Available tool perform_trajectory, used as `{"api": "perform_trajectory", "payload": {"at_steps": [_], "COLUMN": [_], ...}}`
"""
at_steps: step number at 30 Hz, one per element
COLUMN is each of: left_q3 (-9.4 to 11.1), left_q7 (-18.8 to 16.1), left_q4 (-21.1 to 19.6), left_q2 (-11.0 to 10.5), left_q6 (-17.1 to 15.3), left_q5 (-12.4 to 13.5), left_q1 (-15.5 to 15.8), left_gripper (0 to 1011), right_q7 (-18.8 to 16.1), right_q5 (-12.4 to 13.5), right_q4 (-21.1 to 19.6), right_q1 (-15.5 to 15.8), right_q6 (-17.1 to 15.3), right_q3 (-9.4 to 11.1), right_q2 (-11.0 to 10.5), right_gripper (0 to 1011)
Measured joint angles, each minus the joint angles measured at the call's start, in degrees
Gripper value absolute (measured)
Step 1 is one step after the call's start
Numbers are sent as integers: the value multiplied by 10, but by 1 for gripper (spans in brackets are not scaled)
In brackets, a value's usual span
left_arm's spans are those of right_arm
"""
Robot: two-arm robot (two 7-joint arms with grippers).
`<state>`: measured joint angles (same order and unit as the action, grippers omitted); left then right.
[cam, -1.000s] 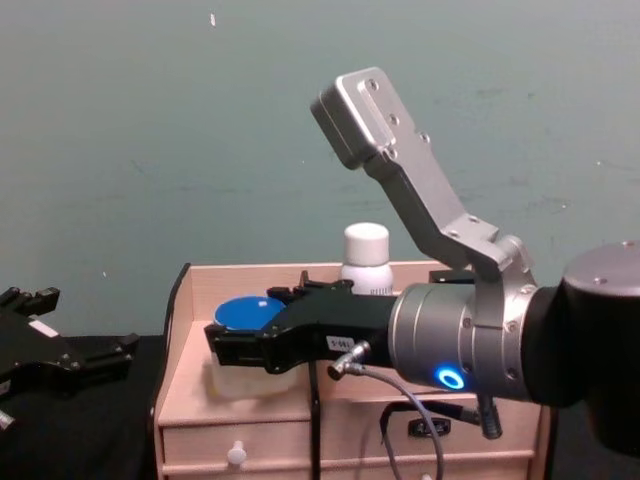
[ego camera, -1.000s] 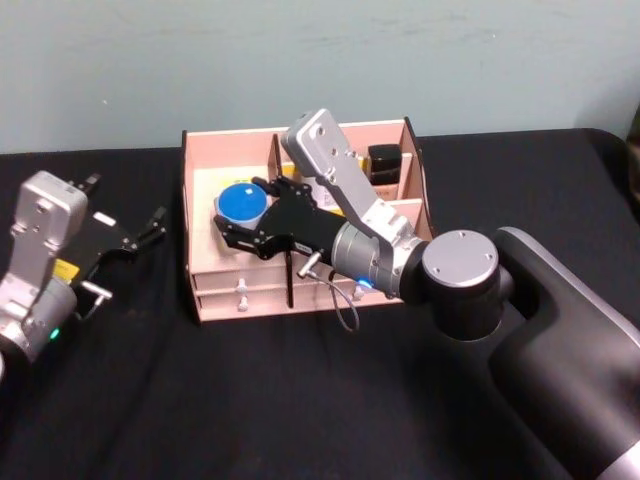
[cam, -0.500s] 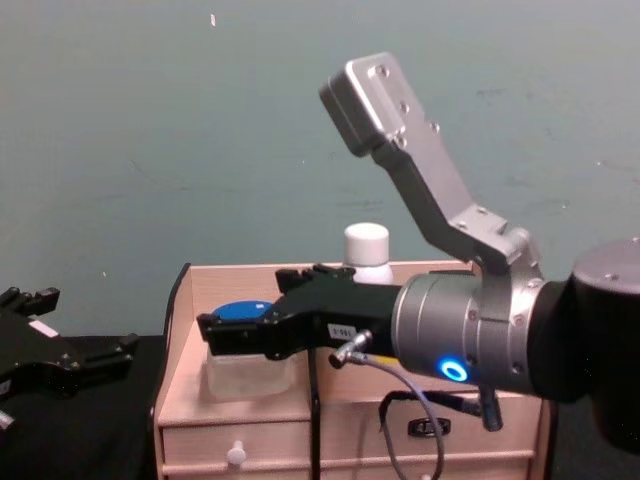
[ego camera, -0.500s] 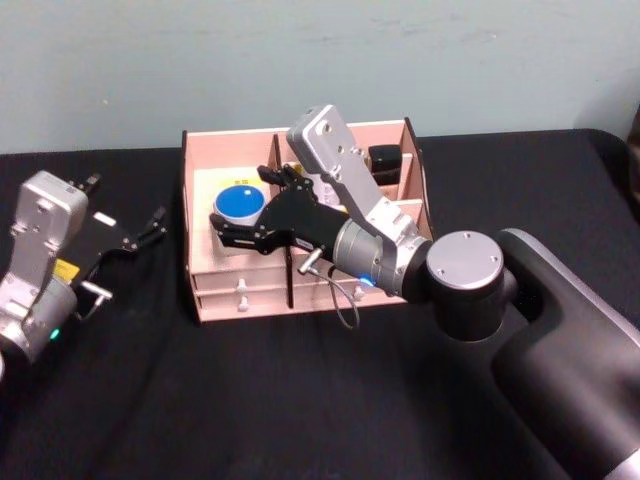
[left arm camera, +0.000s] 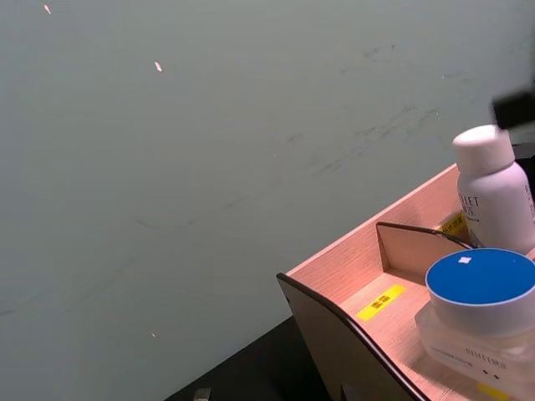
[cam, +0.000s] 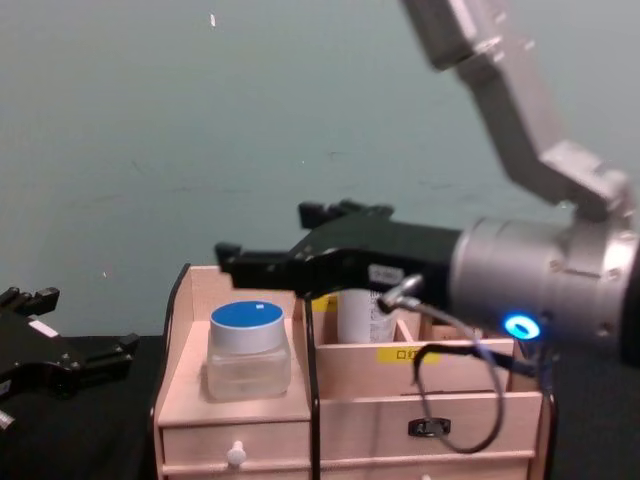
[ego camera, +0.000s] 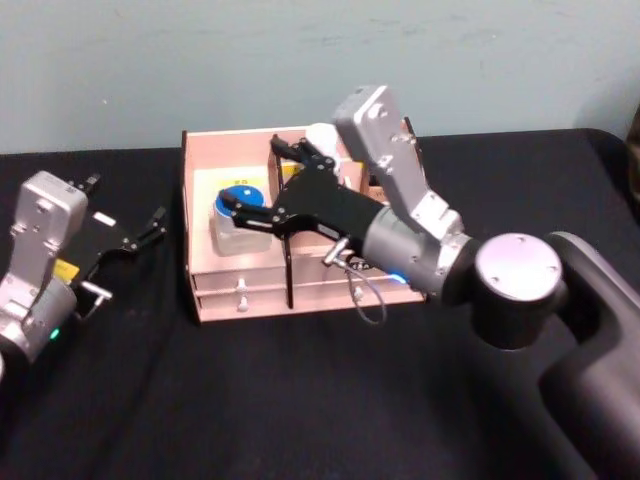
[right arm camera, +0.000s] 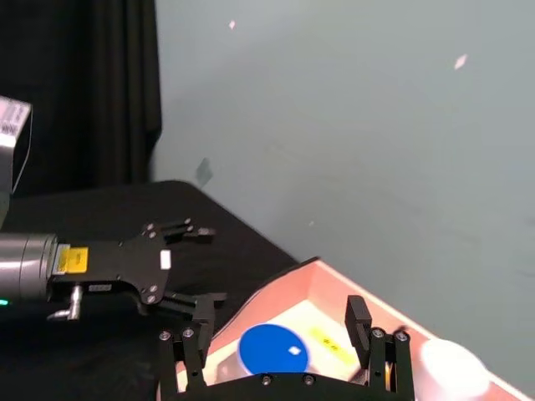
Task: Pick up the facial cleanser and watermelon frost from the table and place them into the tiered storage box.
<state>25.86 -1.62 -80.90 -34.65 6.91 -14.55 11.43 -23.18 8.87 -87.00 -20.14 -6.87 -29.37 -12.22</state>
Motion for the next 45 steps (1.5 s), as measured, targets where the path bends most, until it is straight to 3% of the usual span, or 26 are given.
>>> {"api": "perform_trajectory", "payload": {"at_steps": [6,12,20,27,32,45], "left_q3": [0,0,0,0,0,0], "left_q7": [0,0,0,0,0,0], "left_q4": [0,0,0,0,0,0], "left_q2": [0,0,0,0,0,0], "left_q6": [0,0,0,0,0,0], "left_q5": [0,0,0,0,0,0], "left_q1": [0,0,0,0,0,0], "left_gripper": [1010,1010,1010,1010,1010,1010], "right_q7": [14,53,95,127,147,139], "right_q5": [16,18,11,-5,-18,-42], "right_q4": [-46,-91,-105,-75,-31,58], "right_q1": [29,65,89,89,80,58], "right_q6": [8,23,34,42,50,59], "right_q3": [29,78,139,183,209,220], "right_q2": [-23,-51,-62,-57,-51,-37], "right_gripper": [1002,1002,1002,1002,1002,1002]}}
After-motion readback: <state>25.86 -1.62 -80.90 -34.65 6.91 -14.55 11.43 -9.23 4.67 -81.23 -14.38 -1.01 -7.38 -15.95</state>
